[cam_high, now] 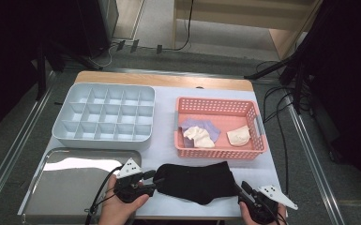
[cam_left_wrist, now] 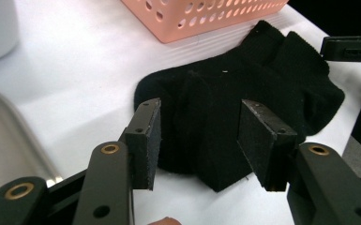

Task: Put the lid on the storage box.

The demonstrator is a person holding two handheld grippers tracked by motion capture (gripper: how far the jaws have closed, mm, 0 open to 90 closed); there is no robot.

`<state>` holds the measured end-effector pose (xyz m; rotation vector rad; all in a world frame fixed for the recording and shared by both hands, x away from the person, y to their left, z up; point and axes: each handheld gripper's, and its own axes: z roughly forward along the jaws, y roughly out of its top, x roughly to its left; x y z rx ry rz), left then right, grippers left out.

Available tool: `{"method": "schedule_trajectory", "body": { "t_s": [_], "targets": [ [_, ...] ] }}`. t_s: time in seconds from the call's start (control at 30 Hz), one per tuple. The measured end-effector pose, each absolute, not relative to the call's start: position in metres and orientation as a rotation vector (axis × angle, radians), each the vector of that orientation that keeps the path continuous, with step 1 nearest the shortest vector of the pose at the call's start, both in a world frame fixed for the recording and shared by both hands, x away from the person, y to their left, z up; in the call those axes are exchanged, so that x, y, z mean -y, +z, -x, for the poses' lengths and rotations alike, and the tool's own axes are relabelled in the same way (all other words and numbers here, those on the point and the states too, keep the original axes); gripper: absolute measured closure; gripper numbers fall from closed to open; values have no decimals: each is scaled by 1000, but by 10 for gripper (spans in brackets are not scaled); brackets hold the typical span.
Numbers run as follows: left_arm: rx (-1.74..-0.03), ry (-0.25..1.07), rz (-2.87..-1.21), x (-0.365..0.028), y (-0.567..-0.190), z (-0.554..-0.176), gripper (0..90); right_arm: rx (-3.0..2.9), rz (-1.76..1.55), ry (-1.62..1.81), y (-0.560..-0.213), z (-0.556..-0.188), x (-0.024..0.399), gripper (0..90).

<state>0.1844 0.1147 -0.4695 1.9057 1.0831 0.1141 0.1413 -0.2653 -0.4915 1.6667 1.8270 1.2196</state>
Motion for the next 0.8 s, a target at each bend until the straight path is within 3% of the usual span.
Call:
{"method": "schedule_trajectory", "body": {
  "t_s": [0.07,0.17,0.23,0.37,0.6,0.8],
  "targets": [
    [-1082,115,-1915,-113,-470,-185,619,-1849,-1685,1196,-495,-143,264,613],
    [-1080,100,-1920,-114,-470,-185,824,-1882,-1696,1209,-498,-143,264,764],
    [-1072,77,-1929,-115,-470,-186,880,-1899,-1690,1200,-497,-143,262,840],
    [-1068,58,-1936,-120,-469,-187,887,-1898,-1655,1194,-490,-141,259,870],
    [-1088,41,-1939,-131,-469,-189,880,-1854,-1676,1214,-488,-140,269,842],
    [-1144,106,-1893,-135,-469,-192,723,-1743,-1709,1232,-487,-142,279,788]
  ]
}}
